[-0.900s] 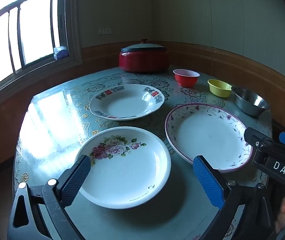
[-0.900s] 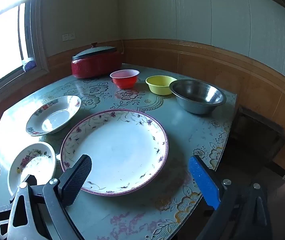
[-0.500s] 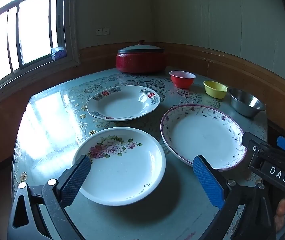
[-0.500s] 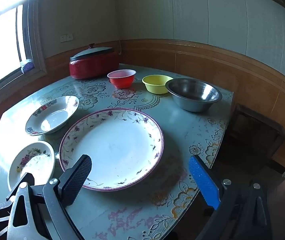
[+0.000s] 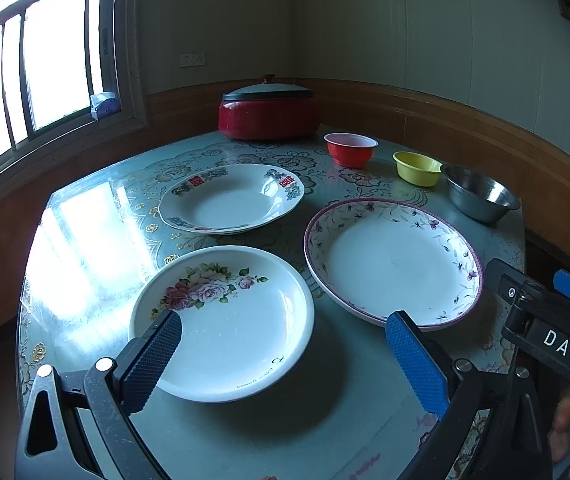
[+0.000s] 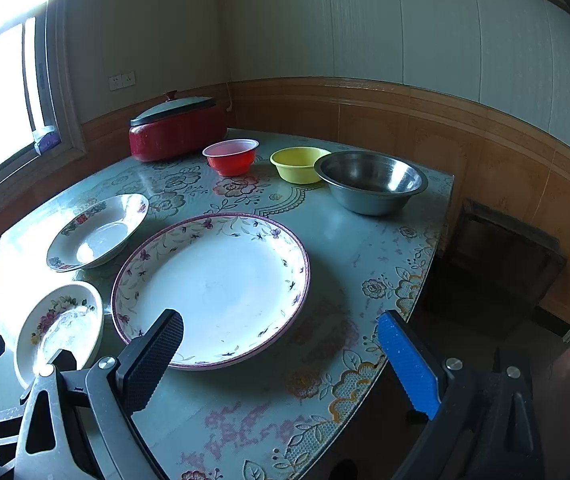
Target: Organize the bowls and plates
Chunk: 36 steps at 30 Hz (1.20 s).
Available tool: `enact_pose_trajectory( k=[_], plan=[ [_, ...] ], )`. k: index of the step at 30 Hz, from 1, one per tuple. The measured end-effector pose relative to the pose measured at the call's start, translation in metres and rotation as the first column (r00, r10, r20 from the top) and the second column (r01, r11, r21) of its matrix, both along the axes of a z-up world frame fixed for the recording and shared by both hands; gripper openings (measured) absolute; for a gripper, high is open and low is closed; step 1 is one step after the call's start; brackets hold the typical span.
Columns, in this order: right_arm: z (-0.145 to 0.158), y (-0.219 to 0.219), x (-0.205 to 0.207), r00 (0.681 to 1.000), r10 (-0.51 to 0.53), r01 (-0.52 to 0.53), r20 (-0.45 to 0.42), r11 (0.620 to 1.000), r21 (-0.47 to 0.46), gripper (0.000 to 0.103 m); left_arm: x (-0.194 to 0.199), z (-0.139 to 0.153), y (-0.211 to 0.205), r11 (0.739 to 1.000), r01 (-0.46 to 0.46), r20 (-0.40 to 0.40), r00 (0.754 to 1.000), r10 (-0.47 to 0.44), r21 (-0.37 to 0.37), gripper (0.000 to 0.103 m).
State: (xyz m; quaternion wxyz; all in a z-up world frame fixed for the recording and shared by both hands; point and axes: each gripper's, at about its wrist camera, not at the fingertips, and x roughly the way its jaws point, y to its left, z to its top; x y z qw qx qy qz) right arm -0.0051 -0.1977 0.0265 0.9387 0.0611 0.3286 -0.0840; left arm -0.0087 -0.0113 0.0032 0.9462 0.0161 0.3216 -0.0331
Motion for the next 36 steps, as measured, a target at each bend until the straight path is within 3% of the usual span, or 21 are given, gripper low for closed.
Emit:
enact_pose_trajectory(
  k=[13,36],
  plan=[
    [0.003,0.007,0.002,0.999,0.037,-0.037,0.011,0.999,-0.003,0.100,-0.001,0.000,0.006,1.000,-0.023,0.004,1.000,0.023,-0.005,0.103],
    [0.005,-0.004,-0.010,1.000,0.009,-0.009,0.013,1.000,0.003,0.100,-0.007,0.000,-0.004,1.000,0.028,0.000,1.000,-0.028,0.001,0.103]
  ],
)
